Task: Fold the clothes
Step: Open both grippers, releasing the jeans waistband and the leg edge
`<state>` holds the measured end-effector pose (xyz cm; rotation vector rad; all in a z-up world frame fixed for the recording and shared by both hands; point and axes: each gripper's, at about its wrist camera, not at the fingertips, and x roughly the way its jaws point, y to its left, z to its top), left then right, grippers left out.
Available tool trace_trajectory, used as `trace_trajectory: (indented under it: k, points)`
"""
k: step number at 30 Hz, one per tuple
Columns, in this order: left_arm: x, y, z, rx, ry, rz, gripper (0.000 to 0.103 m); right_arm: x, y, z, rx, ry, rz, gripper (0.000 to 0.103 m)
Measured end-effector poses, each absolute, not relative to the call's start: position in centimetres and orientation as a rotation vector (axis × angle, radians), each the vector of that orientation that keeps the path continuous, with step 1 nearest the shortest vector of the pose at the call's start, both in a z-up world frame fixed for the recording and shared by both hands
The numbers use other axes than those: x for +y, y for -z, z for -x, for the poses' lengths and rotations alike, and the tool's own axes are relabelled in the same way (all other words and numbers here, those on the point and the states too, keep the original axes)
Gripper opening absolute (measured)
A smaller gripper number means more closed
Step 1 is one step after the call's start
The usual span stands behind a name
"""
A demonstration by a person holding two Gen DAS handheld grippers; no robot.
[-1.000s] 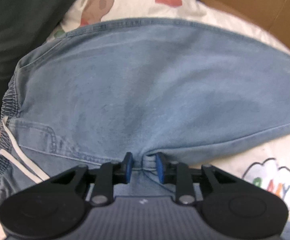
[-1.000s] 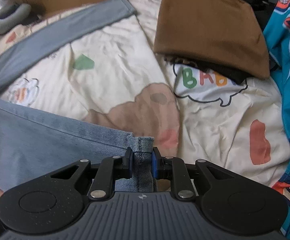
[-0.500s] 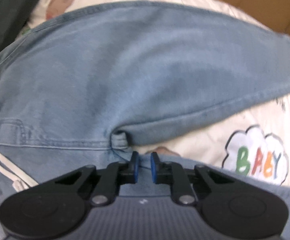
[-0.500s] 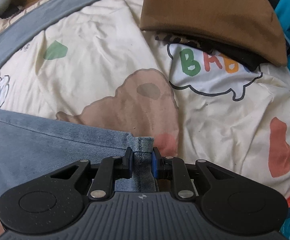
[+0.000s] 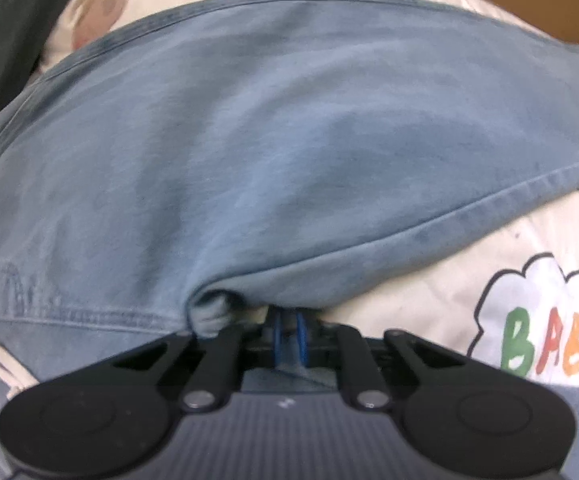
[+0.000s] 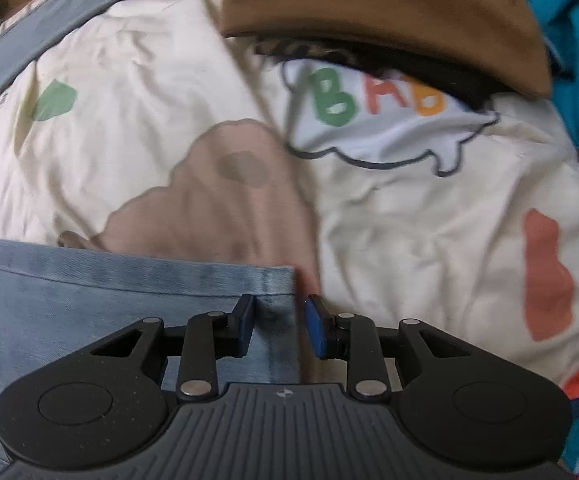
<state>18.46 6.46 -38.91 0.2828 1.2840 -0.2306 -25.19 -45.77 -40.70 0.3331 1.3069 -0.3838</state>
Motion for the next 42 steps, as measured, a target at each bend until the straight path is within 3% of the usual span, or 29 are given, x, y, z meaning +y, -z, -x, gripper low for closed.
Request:
trace_trajectory:
  k: [12,25,36,37,40,42]
  points:
    - [8.2,34.7,-16.3,1.245,0.318,-0.248,0.01,-43.4,37.9,25.9,1.226,0.231,-0.334,0.033]
    - [6.6,38.5,-16.5,1.27,0.339,-0.287,0.009,-43.5,41.3,24.7,1.296,0.265,-0.391,0.032]
    - [8.1,36.9,-14.8,1.158,0.301,-0.247,0.009,-42.6,41.3,26.3,1.336,0.243,-0.347,0.032]
    - [8.6,36.5,-14.2,1.148,0.283,-0.233,0.014,-42.5,41.3,26.4,1.339,0.24,-0.343,0.032]
    - [10.1,35.7,-12.7,1.119,0.229,-0.194,0.044,-42.0,41.2,27.1,1.356,0.22,-0.308,0.032]
    - [11.6,35.4,-11.4,1.116,0.195,-0.173,0.046,-41.5,41.2,27.4,1.368,0.206,-0.28,0.033]
